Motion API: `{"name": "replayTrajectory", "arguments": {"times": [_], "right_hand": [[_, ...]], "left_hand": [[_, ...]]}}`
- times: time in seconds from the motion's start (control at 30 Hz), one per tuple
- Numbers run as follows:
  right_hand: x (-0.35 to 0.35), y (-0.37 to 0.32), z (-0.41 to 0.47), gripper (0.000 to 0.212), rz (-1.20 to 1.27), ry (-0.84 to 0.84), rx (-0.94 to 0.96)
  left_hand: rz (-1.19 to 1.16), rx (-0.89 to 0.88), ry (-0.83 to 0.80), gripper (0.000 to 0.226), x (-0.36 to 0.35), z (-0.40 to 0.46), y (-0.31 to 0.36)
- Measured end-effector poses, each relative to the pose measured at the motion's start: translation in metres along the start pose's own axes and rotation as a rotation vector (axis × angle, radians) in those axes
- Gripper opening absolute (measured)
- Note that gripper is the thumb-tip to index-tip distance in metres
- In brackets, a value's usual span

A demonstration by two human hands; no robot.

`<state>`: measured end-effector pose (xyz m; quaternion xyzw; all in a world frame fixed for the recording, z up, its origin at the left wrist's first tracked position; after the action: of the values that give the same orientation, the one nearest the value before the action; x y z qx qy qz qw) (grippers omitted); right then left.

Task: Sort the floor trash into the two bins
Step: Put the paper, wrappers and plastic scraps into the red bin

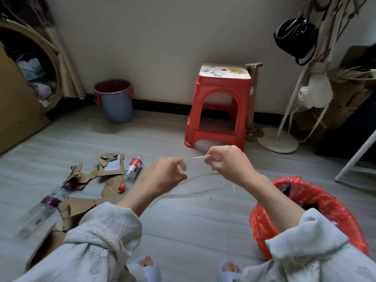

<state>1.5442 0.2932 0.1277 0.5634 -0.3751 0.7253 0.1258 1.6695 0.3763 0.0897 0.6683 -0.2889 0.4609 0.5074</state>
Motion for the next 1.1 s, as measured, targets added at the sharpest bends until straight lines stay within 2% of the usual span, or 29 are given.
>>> {"name": "replayTrajectory", "arguments": {"times": [0.07, 0.17, 0.27, 0.33, 0.4, 0.53, 0.6, 0.67, 0.73, 0.8, 0.9, 1.0, 1.1], "right_hand": [[0.008, 0.001, 0.0, 0.016, -0.026, 0.088, -0.002], [0.004, -0.013, -0.001, 0.019, -0.048, 0.14, 0.102], [-0.016, -0.034, -0.004, 0.031, -0.035, 0.033, 0.249], [-0.024, -0.036, -0.004, 0.034, -0.018, -0.022, 0.274], [-0.021, -0.026, 0.001, 0.033, 0.014, 0.019, 0.231], [-0.006, 0.001, 0.006, 0.025, 0.096, 0.119, 0.071], [-0.007, 0.013, 0.007, 0.024, 0.173, 0.068, 0.004], [-0.017, 0.019, 0.007, 0.023, 0.343, -0.074, -0.061], [-0.027, 0.025, 0.005, 0.018, 0.546, -0.187, -0.151], [-0.031, 0.034, 0.001, 0.016, 0.739, -0.233, -0.247], [-0.037, 0.05, -0.007, 0.018, 0.966, -0.283, -0.405], [-0.051, 0.053, -0.016, 0.017, 1.143, -0.397, -0.531], [-0.053, 0.047, -0.018, 0.016, 1.207, -0.472, -0.511]], "left_hand": [[-0.049, 0.095, -0.062, 0.016, -0.005, 0.0, -0.02], [-0.29, 0.227, -0.073, 0.027, -0.006, -0.003, -0.041], [-0.559, 0.364, -0.048, 0.031, -0.01, -0.009, -0.054], [-0.671, 0.392, -0.005, 0.029, -0.008, -0.011, -0.059], [-0.561, 0.3, 0.014, 0.022, -0.002, -0.007, -0.055], [-0.142, 0.12, -0.096, 0.011, -0.006, -0.006, -0.041], [-0.034, 0.097, -0.102, 0.013, -0.007, -0.006, -0.041], [0.096, 0.076, -0.04, 0.019, 0.002, -0.007, -0.038], [0.241, 0.031, 0.062, 0.041, 0.013, -0.008, -0.033], [0.38, -0.029, 0.149, 0.08, 0.019, -0.01, -0.028], [0.536, -0.255, 0.25, 0.118, 0.015, -0.015, -0.01], [0.666, -0.367, 0.255, 0.131, 0.002, -0.015, 0.004], [0.694, -0.405, 0.266, 0.121, -0.002, -0.015, 0.02]]}}
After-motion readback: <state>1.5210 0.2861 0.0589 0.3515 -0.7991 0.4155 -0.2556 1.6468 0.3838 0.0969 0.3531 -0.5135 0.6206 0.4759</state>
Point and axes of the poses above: each hand's wrist, its own z-axis towards the middle knuckle, its own x-axis out of the back of the hand, y = z × x, the point moved 9 cm from there along z, towards the middle knuckle, and after that the axes turned 6 degrees about -y, right-handed, at the moved point
